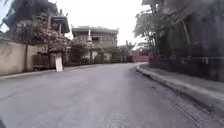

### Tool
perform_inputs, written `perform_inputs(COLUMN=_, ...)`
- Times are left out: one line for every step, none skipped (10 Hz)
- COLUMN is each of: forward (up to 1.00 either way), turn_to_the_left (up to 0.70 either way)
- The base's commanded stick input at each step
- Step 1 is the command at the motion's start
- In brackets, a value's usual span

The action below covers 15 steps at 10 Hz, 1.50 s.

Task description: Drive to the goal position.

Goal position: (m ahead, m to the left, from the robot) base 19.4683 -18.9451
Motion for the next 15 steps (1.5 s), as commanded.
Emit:
perform_inputs(forward=0.96, turn_to_the_left=0.0)
perform_inputs(forward=1.0, turn_to_the_left=0.0)
perform_inputs(forward=1.0, turn_to_the_left=0.0)
perform_inputs(forward=1.0, turn_to_the_left=0.0)
perform_inputs(forward=1.0, turn_to_the_left=0.0)
perform_inputs(forward=1.0, turn_to_the_left=0.0)
perform_inputs(forward=1.0, turn_to_the_left=0.0)
perform_inputs(forward=1.0, turn_to_the_left=-0.07)
perform_inputs(forward=1.0, turn_to_the_left=-0.31)
perform_inputs(forward=1.0, turn_to_the_left=-0.4)
perform_inputs(forward=1.0, turn_to_the_left=-0.4)
perform_inputs(forward=1.0, turn_to_the_left=-0.05)
perform_inputs(forward=1.0, turn_to_the_left=0.0)
perform_inputs(forward=1.0, turn_to_the_left=0.0)
perform_inputs(forward=1.0, turn_to_the_left=0.0)
